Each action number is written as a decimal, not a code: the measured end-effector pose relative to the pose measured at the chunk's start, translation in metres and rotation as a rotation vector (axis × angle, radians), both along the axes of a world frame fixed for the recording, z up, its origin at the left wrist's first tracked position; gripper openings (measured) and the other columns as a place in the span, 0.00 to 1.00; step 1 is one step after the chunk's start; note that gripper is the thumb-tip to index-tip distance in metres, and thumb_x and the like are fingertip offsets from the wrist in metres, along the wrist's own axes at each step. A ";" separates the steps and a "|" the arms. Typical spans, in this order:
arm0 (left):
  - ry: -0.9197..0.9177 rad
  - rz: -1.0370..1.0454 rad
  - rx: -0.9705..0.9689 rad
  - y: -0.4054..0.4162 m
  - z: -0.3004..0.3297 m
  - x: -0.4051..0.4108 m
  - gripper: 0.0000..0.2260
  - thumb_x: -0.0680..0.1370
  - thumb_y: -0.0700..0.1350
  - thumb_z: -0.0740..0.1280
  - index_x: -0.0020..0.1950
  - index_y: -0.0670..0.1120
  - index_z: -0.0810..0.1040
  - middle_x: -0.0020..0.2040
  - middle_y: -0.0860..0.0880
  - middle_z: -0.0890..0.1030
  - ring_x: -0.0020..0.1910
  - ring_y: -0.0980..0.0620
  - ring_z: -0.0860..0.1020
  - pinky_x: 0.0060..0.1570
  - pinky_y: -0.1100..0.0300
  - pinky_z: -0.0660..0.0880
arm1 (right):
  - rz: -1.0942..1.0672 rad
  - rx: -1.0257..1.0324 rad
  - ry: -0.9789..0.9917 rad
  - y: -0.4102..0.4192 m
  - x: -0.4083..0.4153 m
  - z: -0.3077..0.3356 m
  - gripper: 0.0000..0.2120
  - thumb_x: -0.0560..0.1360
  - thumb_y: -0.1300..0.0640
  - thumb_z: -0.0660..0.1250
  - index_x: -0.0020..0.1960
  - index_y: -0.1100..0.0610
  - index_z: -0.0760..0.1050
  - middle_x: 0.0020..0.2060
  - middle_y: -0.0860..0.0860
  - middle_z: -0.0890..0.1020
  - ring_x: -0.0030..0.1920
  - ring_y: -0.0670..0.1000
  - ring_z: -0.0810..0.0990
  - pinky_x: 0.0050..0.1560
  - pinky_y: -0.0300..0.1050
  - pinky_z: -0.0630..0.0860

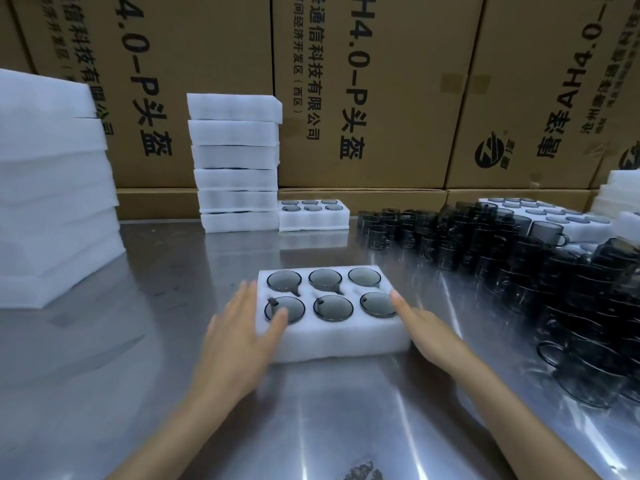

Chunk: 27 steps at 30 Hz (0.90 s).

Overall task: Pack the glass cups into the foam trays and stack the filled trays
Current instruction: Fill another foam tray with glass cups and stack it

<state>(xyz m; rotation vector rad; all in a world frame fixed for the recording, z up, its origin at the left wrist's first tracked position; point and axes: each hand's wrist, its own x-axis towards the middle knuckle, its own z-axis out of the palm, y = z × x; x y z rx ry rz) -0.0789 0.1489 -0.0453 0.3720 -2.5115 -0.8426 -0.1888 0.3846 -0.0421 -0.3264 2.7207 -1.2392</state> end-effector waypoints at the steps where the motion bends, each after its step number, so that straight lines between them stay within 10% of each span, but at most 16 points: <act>1: -0.095 0.040 0.149 -0.009 0.000 0.003 0.30 0.78 0.62 0.55 0.77 0.50 0.57 0.77 0.54 0.57 0.76 0.54 0.54 0.74 0.53 0.49 | 0.011 -0.003 -0.016 -0.001 0.000 0.000 0.31 0.75 0.31 0.48 0.56 0.51 0.79 0.56 0.49 0.80 0.58 0.51 0.76 0.62 0.48 0.69; 6: -0.146 -0.162 0.509 -0.007 -0.003 -0.004 0.23 0.74 0.65 0.59 0.65 0.59 0.72 0.66 0.58 0.75 0.69 0.56 0.68 0.72 0.50 0.59 | 0.026 -0.309 -0.155 -0.007 0.013 0.013 0.22 0.68 0.27 0.56 0.41 0.38 0.83 0.42 0.34 0.83 0.43 0.32 0.80 0.45 0.33 0.71; 9: 0.065 -0.136 0.857 -0.003 0.002 -0.021 0.09 0.78 0.54 0.65 0.57 0.57 0.77 0.49 0.63 0.82 0.46 0.69 0.79 0.44 0.72 0.73 | 0.118 -0.630 -0.299 -0.012 0.007 0.010 0.24 0.66 0.30 0.64 0.55 0.41 0.81 0.52 0.43 0.83 0.53 0.43 0.81 0.58 0.45 0.73; 12: 0.151 -0.114 1.019 0.004 0.004 -0.040 0.09 0.78 0.49 0.64 0.58 0.54 0.78 0.47 0.54 0.84 0.41 0.55 0.82 0.32 0.66 0.75 | 0.087 -1.082 -0.496 -0.031 -0.002 0.006 0.31 0.65 0.40 0.68 0.67 0.45 0.71 0.59 0.48 0.81 0.58 0.50 0.80 0.57 0.49 0.73; 27: 0.241 -0.240 0.797 -0.039 -0.010 -0.162 0.22 0.81 0.48 0.59 0.74 0.60 0.57 0.71 0.63 0.65 0.65 0.69 0.66 0.55 0.79 0.62 | -0.255 -1.300 -0.625 -0.130 -0.138 0.015 0.10 0.73 0.55 0.69 0.52 0.57 0.74 0.48 0.58 0.82 0.48 0.54 0.81 0.52 0.46 0.74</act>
